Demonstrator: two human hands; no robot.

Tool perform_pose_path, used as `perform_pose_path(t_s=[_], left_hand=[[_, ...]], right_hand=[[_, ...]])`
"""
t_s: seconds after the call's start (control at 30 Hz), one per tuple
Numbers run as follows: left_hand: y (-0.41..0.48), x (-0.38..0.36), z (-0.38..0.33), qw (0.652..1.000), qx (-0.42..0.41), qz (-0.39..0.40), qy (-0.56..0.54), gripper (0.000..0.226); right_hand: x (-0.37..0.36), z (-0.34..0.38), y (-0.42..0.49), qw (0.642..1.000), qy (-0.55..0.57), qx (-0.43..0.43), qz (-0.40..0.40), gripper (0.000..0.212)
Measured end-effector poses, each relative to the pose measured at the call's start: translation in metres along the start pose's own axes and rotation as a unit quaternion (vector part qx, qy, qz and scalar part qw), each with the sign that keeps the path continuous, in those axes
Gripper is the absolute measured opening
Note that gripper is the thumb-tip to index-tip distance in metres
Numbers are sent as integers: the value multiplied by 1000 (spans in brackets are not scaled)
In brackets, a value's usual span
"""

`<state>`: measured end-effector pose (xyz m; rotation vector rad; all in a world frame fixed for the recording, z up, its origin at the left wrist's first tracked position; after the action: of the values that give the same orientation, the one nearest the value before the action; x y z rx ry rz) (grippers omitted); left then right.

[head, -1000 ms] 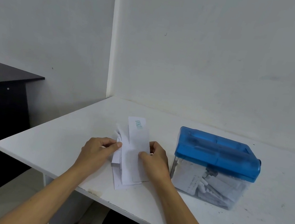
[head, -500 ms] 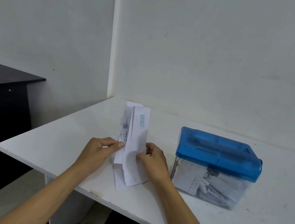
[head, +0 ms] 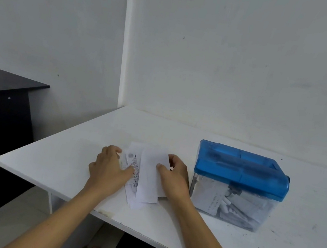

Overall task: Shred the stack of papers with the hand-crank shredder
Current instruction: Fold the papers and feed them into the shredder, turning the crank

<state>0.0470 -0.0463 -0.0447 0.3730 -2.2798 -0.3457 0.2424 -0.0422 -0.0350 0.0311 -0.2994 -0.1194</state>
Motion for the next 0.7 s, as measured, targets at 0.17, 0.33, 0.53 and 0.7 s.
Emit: perform_pose_path(t_s=[0.17, 0.33, 0.53, 0.7], left_hand=[[0, -1, -5, 994, -37, 41, -96, 32], [-2, -2, -9, 979, -56, 86, -178, 13], [-1, 6, -5, 961, -1, 42, -274, 8], [-3, 7, -7, 962, 12, 19, -271, 17]], right_hand=[[-4, 4, -3, 999, 31, 12, 21, 22], [-8, 5, -6, 999, 7, 15, 43, 33], [-14, 5, -9, 997, -28, 15, 74, 43], [-11, 3, -6, 998, -27, 6, 50, 44]])
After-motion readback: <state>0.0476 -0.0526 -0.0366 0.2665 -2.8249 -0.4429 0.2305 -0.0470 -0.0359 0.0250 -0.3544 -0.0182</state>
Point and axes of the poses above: each hand's wrist, its own y-axis towards the middle knuckle, its own x-axis out of the back of the hand, z = x × y, the point moved 6 cm from there along y, towards the middle knuckle, and after that the axes turned 6 degrees about -x, right-handed, at the moved point
